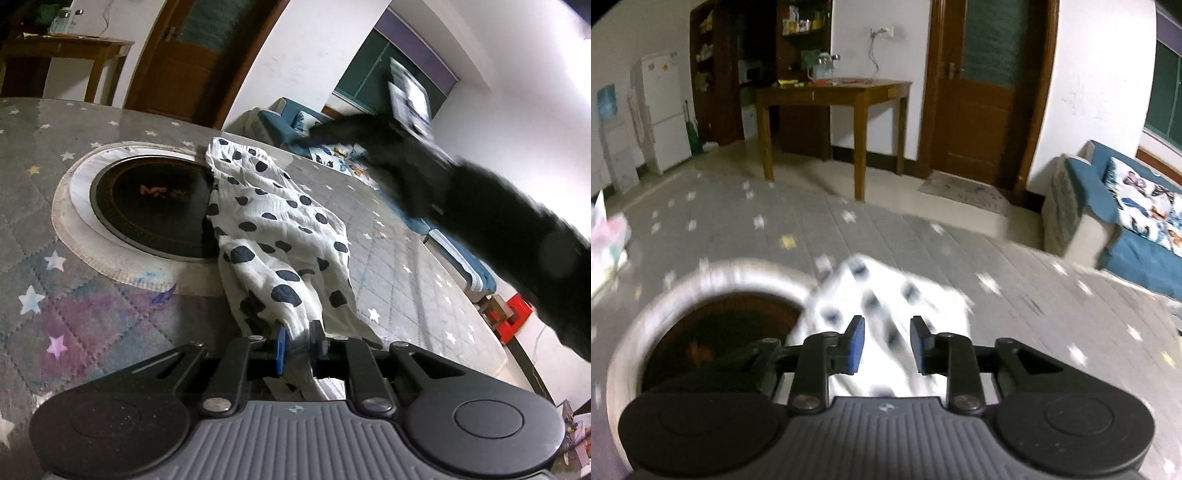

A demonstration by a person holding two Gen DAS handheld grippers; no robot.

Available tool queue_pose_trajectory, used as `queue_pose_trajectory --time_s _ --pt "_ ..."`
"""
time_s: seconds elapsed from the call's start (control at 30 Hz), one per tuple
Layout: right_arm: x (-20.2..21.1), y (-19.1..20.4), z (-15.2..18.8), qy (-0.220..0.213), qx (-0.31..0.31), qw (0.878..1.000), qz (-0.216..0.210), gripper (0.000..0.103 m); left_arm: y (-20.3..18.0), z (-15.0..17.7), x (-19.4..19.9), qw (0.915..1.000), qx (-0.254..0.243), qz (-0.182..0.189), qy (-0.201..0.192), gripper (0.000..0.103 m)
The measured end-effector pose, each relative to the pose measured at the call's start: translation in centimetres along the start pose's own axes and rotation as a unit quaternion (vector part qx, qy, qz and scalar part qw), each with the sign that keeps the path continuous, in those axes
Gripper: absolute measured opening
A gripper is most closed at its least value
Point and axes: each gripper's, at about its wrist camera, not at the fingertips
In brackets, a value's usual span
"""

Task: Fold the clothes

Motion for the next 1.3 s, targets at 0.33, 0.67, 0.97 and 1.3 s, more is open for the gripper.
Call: queue_pose_trajectory --time_s 0.33,0.67,0.97,1.3 --pt "3.8 -5.0 9.9 0.015 -0.088 0.994 -0.055 0.027 -0.1 0.2 -0.4 0.9994 0.025 -0.006 0.025 0.013" --pt "3.5 -3.6 11.5 0.001 -0.066 0.997 -0.035 0.004 -0.3 -1.3 0.3 0.9960 0.078 0.037 0.022 0.013" --pt "5.6 -3.7 12.2 -0.010 -0.058 0.998 0.010 0.011 0.4 0.2 -2.1 0.9942 0.080 0.026 0.067 0.014" --pt "11.4 3.7 15.0 -0.004 0.031 0.992 -0.120 0.030 -0.5 1.0 -2.0 0.9970 0.011 -0.016 0.075 0.018"
Point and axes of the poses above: each gripper's, at about its wrist camera, not at the fingertips, and x roughly against the way its jaws point, y to its left, z to its underside, and after that the axes turned 6 degrees about -z, right-handed
